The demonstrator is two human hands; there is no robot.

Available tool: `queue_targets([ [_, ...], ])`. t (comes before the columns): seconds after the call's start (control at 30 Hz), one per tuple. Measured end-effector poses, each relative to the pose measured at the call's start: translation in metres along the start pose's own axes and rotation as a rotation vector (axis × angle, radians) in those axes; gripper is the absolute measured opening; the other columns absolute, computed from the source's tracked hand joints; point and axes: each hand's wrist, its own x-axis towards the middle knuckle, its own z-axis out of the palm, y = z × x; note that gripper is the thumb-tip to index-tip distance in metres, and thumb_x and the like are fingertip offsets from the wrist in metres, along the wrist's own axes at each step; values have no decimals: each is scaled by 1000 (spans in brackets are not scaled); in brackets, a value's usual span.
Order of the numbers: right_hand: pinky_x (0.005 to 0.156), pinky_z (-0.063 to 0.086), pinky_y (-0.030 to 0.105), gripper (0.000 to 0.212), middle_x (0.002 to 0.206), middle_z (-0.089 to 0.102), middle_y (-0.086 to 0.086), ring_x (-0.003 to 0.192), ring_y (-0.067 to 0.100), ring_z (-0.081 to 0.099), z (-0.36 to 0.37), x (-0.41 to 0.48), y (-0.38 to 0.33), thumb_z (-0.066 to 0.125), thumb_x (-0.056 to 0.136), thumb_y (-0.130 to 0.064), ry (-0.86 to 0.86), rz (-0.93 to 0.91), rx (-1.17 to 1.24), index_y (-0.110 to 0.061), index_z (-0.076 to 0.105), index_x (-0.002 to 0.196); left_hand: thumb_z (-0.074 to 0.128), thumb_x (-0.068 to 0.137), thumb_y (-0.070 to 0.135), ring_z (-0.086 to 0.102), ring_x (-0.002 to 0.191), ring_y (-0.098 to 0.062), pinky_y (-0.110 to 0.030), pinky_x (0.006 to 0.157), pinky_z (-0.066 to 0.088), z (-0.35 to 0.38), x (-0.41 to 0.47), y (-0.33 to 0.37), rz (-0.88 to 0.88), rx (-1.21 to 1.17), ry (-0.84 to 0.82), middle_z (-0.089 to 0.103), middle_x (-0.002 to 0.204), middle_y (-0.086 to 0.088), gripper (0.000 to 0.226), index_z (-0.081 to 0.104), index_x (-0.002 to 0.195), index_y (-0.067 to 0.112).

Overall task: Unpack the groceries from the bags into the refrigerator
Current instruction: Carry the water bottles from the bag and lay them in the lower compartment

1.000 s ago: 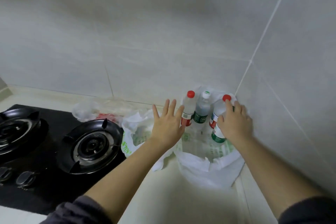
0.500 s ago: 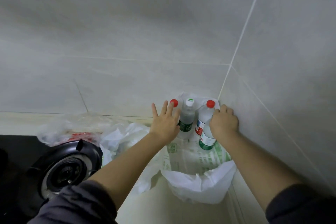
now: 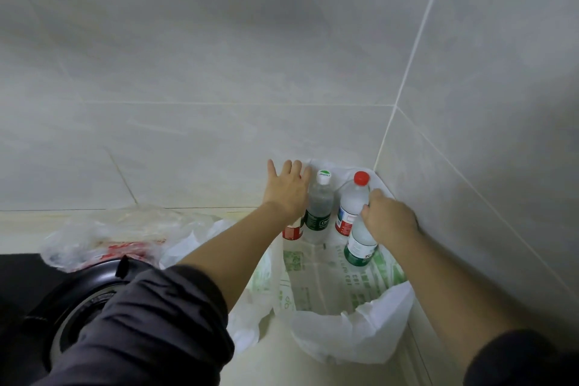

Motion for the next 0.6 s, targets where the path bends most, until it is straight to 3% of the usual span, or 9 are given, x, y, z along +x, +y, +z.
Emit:
queue_targets([
  [0.07,68,38,32,22,109,65,15,97,34,63,6,3,1,36,102,-27,37,47,82,-9,46,111,40,98,37,37,127,-28,-51,106,28,-1,9,-1,9,8,24,37,140,-10,55,24,146,14],
  [0.13,67,36,31,29,105,65,15,89,33,60,8,8,-1,36,101,-28,47,87,117,-8,43,122,36,100,39,43,118,-25,-41,97,34,-1,17,-4,26,27,34,44,132,-8,48,32,140,13],
  [0.3,65,36,31,25,103,63,11,78,27,51,9,11,2,37,101,-26,72,71,94,-10,44,119,30,101,46,48,115,-24,-36,91,37,4,31,-10,63,88,-68,50,128,-8,48,41,137,16],
  [0.5,63,34,31,16,97,64,11,74,25,47,13,13,1,39,100,-28,106,107,160,-13,35,99,45,92,59,49,119,-24,-35,87,40,11,40,-22,-29,-75,-128,51,133,-4,60,43,136,19],
  [0.6,63,35,31,18,96,64,10,74,25,48,14,13,1,39,101,-29,112,112,157,-12,41,105,41,93,61,46,119,-24,-34,87,39,14,39,-20,-8,-1,-100,45,136,-7,63,41,137,16],
])
